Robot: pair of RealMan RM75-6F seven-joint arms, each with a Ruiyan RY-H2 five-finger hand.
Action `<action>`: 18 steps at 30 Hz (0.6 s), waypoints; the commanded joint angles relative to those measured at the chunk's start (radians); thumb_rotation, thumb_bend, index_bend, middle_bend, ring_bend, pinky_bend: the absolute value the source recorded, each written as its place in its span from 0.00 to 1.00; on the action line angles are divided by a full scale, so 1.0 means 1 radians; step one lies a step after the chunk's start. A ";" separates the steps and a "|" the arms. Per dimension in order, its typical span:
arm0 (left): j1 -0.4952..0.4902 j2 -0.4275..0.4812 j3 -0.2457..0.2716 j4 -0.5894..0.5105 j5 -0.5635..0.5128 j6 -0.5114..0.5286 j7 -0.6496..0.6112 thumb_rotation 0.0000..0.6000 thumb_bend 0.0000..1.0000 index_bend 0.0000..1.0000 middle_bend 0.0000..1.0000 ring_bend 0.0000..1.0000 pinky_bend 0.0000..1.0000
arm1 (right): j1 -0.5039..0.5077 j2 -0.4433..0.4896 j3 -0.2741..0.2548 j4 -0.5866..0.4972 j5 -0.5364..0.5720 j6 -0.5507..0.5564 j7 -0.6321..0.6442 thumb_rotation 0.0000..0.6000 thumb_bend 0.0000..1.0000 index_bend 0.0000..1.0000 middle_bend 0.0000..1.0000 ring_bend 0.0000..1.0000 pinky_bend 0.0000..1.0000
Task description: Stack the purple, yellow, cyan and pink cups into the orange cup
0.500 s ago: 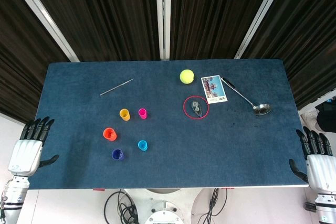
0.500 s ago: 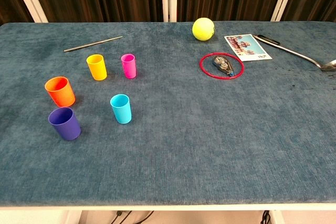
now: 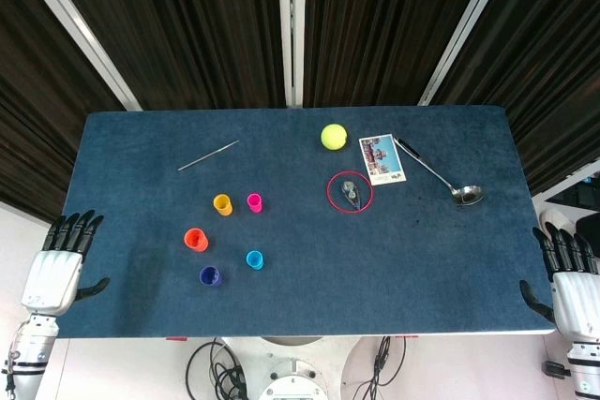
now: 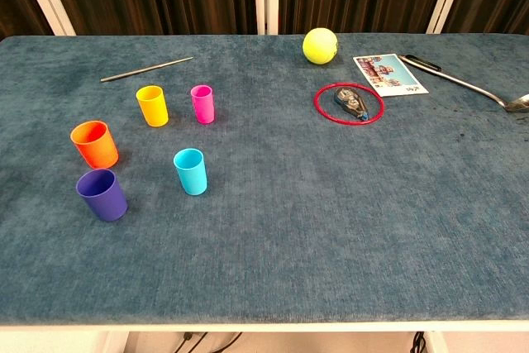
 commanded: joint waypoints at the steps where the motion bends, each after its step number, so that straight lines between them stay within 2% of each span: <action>1: -0.018 0.009 0.001 -0.017 0.026 -0.012 0.001 1.00 0.09 0.07 0.03 0.00 0.07 | 0.005 -0.002 0.010 0.006 0.010 -0.005 0.008 1.00 0.27 0.00 0.00 0.00 0.00; 6: -0.071 0.022 0.008 -0.058 0.091 -0.062 0.006 1.00 0.09 0.09 0.06 0.00 0.09 | 0.012 -0.003 0.020 0.013 0.021 -0.012 0.004 1.00 0.29 0.00 0.00 0.00 0.00; 11: -0.155 0.012 0.030 -0.088 0.179 -0.163 0.011 1.00 0.09 0.11 0.08 0.03 0.12 | 0.009 0.005 0.024 0.001 0.028 -0.009 -0.006 1.00 0.29 0.00 0.00 0.00 0.00; 14: -0.197 -0.015 0.041 -0.077 0.211 -0.218 0.016 1.00 0.09 0.14 0.13 0.07 0.15 | 0.007 0.012 0.022 -0.010 0.026 -0.008 -0.006 1.00 0.29 0.00 0.00 0.00 0.00; 18: -0.237 -0.066 0.049 -0.045 0.217 -0.283 0.055 1.00 0.09 0.15 0.14 0.07 0.15 | 0.007 0.017 0.025 -0.021 0.024 -0.003 -0.012 1.00 0.29 0.00 0.00 0.00 0.00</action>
